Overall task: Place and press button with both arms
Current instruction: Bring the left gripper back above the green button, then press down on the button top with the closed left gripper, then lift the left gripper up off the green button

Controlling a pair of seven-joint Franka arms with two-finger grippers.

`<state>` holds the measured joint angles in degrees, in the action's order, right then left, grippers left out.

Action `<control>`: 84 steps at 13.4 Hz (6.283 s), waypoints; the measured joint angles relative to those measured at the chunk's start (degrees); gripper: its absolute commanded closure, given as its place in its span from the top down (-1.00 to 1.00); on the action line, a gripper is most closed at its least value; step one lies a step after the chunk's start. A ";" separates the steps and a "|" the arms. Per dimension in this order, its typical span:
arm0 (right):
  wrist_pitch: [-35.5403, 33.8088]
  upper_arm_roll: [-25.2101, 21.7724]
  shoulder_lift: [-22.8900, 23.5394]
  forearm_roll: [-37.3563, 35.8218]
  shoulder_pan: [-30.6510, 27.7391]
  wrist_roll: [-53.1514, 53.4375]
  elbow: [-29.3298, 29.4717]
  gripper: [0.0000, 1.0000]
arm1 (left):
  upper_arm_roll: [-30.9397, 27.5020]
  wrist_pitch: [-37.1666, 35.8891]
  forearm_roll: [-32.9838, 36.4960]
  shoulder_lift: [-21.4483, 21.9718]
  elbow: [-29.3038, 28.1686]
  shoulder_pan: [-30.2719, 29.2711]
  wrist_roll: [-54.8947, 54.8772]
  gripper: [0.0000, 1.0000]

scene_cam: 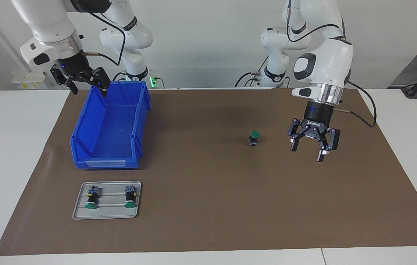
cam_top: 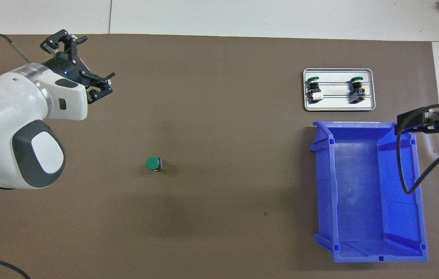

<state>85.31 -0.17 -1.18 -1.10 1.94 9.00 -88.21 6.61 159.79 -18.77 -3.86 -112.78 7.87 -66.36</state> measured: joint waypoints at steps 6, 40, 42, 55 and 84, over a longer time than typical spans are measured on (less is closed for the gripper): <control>0.00 0.00 0.00 0.00 0.00 0.00 0.00 1.00 | -0.75 -17.67 0.26 3.05 1.90 -0.06 18.01 1.00; 0.00 0.00 0.00 0.00 0.00 0.00 0.00 1.00 | 0.93 -35.62 16.69 6.14 -10.41 8.84 84.28 -1.00; 0.00 0.00 0.00 0.00 0.00 0.00 0.00 1.00 | 0.92 -35.58 16.70 5.91 -10.63 9.03 84.28 -1.00; 0.00 0.00 0.00 0.00 0.00 0.00 0.00 1.00 | 1.01 -27.93 16.72 3.09 -14.22 10.77 84.27 -1.00; 0.00 0.00 0.00 0.00 0.00 0.00 0.00 1.00 | -0.11 -39.12 16.91 -0.15 -1.05 10.63 84.21 -0.98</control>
<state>85.31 -0.17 -1.18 -1.10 1.94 9.00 -88.22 6.51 120.67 -1.86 -4.01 -113.83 18.50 17.85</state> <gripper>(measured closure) 0.000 0.991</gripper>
